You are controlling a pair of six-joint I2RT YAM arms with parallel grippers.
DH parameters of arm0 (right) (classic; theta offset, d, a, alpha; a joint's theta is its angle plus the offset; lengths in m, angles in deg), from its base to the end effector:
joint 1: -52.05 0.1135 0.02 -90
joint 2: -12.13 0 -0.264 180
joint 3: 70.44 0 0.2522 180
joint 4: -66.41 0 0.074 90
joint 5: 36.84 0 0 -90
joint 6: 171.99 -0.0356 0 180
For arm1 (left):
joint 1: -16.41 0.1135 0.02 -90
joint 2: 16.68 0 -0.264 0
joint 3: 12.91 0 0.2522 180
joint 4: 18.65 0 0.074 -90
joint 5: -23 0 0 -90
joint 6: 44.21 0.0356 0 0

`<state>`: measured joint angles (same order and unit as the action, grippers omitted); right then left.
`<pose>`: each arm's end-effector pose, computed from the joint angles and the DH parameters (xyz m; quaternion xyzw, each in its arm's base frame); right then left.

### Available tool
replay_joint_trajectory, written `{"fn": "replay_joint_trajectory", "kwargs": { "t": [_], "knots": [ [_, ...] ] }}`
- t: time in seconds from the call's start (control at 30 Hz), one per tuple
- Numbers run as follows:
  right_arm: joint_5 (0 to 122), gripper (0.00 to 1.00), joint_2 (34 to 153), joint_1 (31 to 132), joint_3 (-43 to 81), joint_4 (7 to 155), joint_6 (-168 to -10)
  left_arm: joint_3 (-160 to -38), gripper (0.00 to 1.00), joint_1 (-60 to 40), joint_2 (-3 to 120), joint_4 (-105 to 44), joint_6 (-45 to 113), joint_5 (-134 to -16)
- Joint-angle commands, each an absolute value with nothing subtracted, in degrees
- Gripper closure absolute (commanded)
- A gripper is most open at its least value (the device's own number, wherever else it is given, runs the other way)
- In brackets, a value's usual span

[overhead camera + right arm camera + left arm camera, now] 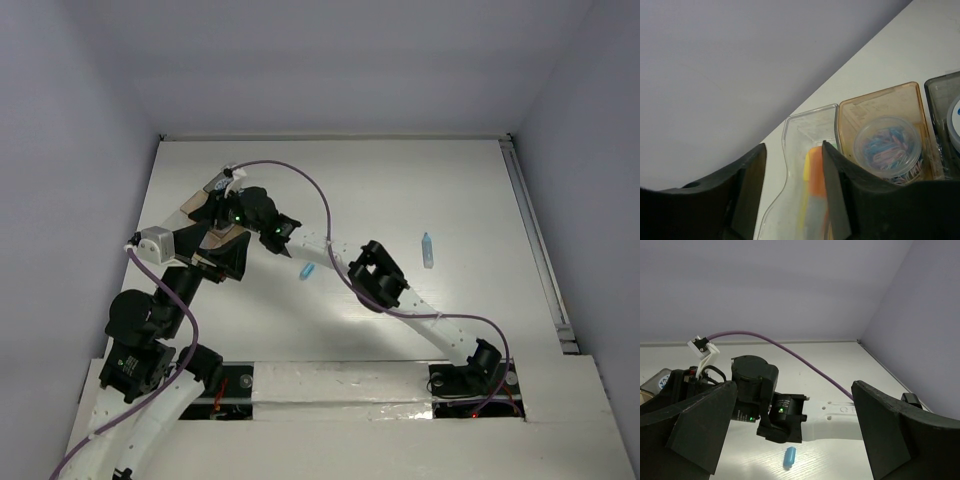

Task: Sort the stationery into containers
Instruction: Place the pen in the storage box.

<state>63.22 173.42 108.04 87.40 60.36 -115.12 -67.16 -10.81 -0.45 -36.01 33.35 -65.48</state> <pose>0.3476 0.5263 0.1880 -0.1985 0.6620 0.5485 0.4706 0.0607 -0.0301 0.3813 0.0623 0.5655 -0.2719 0.7762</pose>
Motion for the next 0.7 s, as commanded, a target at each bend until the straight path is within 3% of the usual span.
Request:
{"fn": "replay_joint_trajectory", "kwargs": {
  "t": [0.0, 0.23, 0.33, 0.53, 0.67],
  "knots": [
    [66.0, 0.44, 174.0, 108.7, 90.8, 60.0, -113.2, -67.0, 0.01, -10.2, -0.6, -32.8, 33.7, -66.6],
    [69.1, 0.33, 167.4, 108.7, 84.5, 57.7, -112.3, -66.9, 0.01, -9.7, 0.3, -32.8, 33.7, -66.7],
    [69.7, 0.31, 158.0, 107.0, 72.6, 54.1, -112.4, -66.8, 0.01, -9.7, 0.3, -32.8, 33.7, -66.6],
    [65.8, 0.32, 133.9, 100.3, 37.3, 49.5, -110.2, -66.7, 0.01, -9.7, -0.3, -32.8, 33.7, -66.7],
    [53.6, 0.35, 115.1, 94.2, 16.2, 57.9, -107.0, -66.7, 0.01, -10.4, -1.5, -32.9, 33.7, -66.7]
  ]
}}
